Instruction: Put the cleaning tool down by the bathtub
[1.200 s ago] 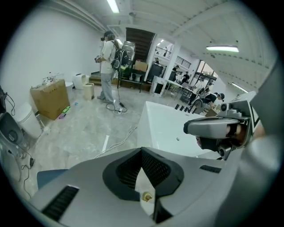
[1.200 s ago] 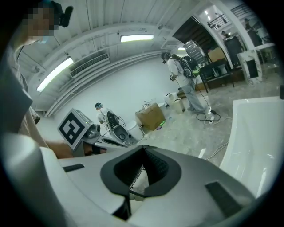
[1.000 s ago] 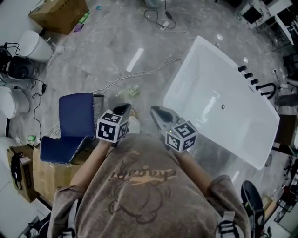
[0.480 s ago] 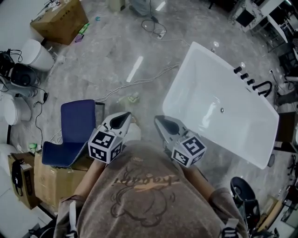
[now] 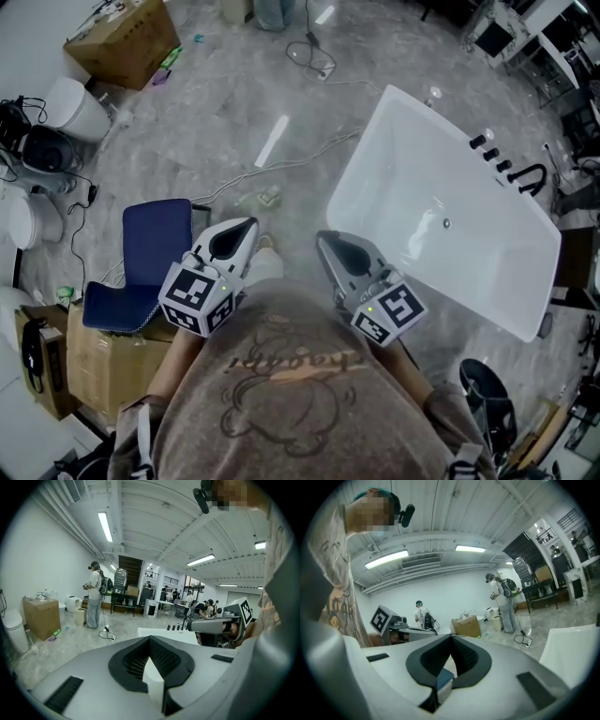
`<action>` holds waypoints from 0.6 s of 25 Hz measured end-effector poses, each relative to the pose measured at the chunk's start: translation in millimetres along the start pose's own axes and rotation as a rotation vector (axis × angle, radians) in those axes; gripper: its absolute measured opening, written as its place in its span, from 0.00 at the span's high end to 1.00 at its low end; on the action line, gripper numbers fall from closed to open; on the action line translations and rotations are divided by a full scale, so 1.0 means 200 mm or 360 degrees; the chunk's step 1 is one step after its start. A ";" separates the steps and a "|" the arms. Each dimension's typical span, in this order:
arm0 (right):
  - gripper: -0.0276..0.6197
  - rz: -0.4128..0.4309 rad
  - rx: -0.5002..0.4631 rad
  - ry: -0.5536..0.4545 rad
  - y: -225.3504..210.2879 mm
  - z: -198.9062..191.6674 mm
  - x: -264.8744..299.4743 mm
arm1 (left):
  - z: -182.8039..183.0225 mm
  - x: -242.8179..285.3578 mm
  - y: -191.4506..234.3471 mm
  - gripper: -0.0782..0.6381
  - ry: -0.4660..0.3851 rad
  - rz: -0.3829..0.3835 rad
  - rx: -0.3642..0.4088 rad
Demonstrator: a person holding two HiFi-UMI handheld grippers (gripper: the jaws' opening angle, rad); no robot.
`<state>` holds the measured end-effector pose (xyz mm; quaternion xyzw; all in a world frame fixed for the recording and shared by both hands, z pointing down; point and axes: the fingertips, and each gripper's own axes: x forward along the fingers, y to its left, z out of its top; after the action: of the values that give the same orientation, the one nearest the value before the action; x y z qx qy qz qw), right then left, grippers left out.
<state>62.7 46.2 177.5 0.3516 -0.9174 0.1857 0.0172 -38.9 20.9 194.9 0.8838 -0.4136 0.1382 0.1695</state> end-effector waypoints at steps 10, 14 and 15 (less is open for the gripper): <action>0.96 0.0001 0.0034 0.0036 -0.04 -0.03 0.03 | 0.00 -0.01 0.01 0.88 -0.0064 0.0008 -0.0042; 0.96 0.0009 0.0043 0.0031 -0.05 -0.04 0.05 | -0.01 -0.01 0.02 0.88 -0.0083 0.0013 -0.0060; 0.96 0.0011 0.0046 0.0032 -0.05 -0.04 0.05 | 0.00 -0.01 0.03 0.88 -0.0101 0.0011 -0.0067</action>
<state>60.6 36.0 189.6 0.3469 -0.9156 0.2024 0.0206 -44.2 19.3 195.2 0.8825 -0.4247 0.1019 0.1743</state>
